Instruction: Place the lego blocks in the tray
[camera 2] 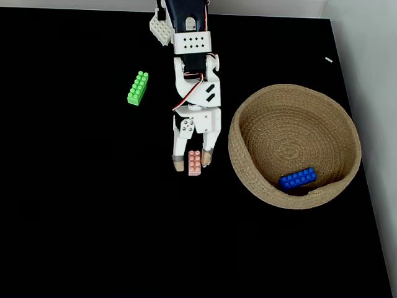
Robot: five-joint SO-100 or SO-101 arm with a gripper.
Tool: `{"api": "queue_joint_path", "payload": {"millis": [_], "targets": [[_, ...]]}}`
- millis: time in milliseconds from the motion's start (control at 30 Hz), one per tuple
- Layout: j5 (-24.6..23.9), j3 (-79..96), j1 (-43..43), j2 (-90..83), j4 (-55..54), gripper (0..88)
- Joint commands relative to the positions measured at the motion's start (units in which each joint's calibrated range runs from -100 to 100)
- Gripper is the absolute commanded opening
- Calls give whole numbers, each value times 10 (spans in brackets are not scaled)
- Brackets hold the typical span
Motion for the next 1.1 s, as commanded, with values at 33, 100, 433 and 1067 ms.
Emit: {"api": "queue_joint_path", "payload": {"millis": [33,100,433,1067], "targets": [[11,7,-8,-20,-12,1],[12,12,-12,-33,-12,1],[20,17,-12,-110,40,1],[81,2,-226,-315,196,39]]}}
